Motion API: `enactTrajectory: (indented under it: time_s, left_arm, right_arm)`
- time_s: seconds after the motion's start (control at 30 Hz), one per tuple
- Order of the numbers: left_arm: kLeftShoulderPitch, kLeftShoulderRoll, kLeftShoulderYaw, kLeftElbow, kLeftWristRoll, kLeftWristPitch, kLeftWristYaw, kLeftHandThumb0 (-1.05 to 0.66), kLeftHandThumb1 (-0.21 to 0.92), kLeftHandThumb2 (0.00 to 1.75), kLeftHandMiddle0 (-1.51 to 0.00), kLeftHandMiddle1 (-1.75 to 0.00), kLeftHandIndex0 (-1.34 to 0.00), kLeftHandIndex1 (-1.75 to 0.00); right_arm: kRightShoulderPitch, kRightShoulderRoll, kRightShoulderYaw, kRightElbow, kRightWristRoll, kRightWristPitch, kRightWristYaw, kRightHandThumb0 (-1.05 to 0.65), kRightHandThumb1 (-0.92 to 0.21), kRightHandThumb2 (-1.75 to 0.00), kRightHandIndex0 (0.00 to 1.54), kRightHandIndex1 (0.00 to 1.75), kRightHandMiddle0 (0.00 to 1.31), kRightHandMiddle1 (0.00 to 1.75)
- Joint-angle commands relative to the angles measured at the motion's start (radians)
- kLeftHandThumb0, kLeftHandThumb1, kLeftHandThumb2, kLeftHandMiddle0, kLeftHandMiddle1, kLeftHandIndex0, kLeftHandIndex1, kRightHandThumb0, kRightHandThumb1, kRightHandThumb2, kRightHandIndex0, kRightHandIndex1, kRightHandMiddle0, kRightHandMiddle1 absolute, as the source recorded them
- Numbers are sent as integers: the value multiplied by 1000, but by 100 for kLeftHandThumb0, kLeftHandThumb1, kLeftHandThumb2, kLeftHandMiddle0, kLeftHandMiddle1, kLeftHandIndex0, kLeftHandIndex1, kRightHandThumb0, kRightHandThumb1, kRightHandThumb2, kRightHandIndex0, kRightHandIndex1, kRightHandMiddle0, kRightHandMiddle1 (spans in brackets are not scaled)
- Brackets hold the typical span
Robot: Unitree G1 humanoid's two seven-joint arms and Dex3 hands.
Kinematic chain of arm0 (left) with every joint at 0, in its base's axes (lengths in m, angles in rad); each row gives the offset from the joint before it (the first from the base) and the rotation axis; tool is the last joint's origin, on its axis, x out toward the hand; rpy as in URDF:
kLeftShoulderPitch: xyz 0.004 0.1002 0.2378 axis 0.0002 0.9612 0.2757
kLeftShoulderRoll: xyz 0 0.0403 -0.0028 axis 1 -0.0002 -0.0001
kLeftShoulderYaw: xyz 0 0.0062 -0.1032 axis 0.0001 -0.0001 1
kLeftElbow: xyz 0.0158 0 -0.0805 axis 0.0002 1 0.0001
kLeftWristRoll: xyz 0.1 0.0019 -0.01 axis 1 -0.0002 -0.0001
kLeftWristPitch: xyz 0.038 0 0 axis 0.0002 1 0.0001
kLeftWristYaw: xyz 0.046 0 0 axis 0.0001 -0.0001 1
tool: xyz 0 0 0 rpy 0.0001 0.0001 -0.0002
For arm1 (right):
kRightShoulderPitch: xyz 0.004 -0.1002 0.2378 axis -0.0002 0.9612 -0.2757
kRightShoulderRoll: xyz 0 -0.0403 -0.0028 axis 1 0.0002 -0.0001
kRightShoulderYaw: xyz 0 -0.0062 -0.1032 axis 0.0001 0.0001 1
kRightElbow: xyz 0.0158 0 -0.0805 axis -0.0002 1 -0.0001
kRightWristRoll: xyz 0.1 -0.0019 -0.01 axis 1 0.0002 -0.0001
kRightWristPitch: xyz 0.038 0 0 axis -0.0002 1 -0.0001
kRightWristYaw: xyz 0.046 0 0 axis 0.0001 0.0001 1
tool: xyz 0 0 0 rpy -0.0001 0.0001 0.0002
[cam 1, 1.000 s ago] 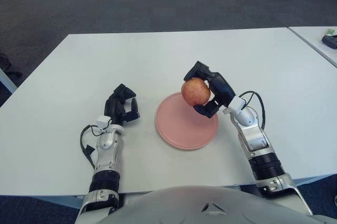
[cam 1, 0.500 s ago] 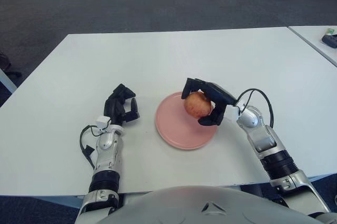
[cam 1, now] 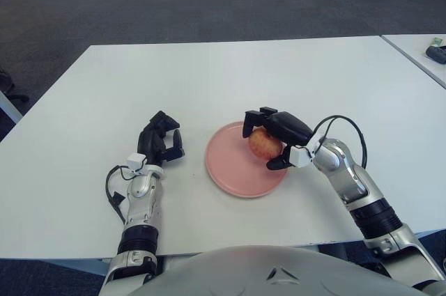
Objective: Put the apple into the plate.
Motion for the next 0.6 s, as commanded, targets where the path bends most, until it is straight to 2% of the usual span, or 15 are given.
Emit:
enactTrajectory:
  time_s: [0.0, 0.03, 0.07, 0.1, 0.13, 0.17, 0.2, 0.27, 0.33, 0.43, 0.57]
  left_arm:
    - [65, -24, 6, 62, -25, 16, -8, -52, 23, 144, -125, -175, -69, -175]
    - [65, -24, 6, 62, -25, 16, -9, -52, 23, 144, -125, -175, -69, -175]
    - [64, -24, 7, 63, -27, 16, -10, -52, 23, 144, -124, -175, -69, -175]
    - [64, -23, 7, 63, -27, 16, -10, -52, 23, 144, -124, -175, -69, -175]
    - [63, -23, 7, 64, -27, 15, -11, -52, 23, 143, -124, -175, -68, -175]
    - [64, -22, 7, 64, -26, 14, -10, -52, 23, 143, -124, -175, -68, -175]
    - [64, -22, 6, 64, -24, 14, -9, -52, 23, 143, -124, -175, -68, -175]
    - [63, -20, 7, 65, -22, 16, -7, -52, 24, 143, -124, -175, -68, -175]
    - [62, -20, 7, 65, -21, 17, -6, -52, 24, 143, -123, -175, -68, -175]
    - [62, -19, 7, 65, -21, 17, -5, -52, 24, 143, -123, -175, -68, -175]
    - [61, -22, 9, 66, -29, 14, -12, -52, 24, 143, -124, -175, -68, -175]
  right_arm:
    - [-24, -31, 17, -38, -58, 11, 9, -57, -29, -117, 6, 76, 6, 121]
    - [-24, -35, 20, -43, -67, 13, 8, -62, -31, -113, 4, 54, 4, 108]
    - [-25, -37, 22, -47, -75, 13, 5, -64, -32, -112, 3, 46, 3, 104]
    - [-26, -38, 23, -49, -80, 14, 3, -68, -34, -109, 2, 29, 2, 92]
    - [-25, -40, 24, -51, -88, 11, -5, -70, -36, -107, 1, 19, 1, 84]
    - [-24, -40, 25, -54, -97, 9, -16, -74, -38, -104, 1, 12, 1, 69]
    - [-23, -41, 25, -56, -103, 8, -23, -76, -39, -102, 1, 10, 1, 59]
    - [-22, -38, 25, -57, -110, 11, -34, -83, -43, -95, 0, 4, 0, 28]
    - [-22, -36, 26, -57, -111, 16, -38, -86, -44, -92, 0, 2, 0, 14]
    - [-21, -30, 25, -58, -102, 28, -37, -93, -49, -84, 0, 1, 0, 5]
    - [-16, -22, 19, -67, -75, 49, -25, -100, -54, -76, 0, 0, 0, 1]
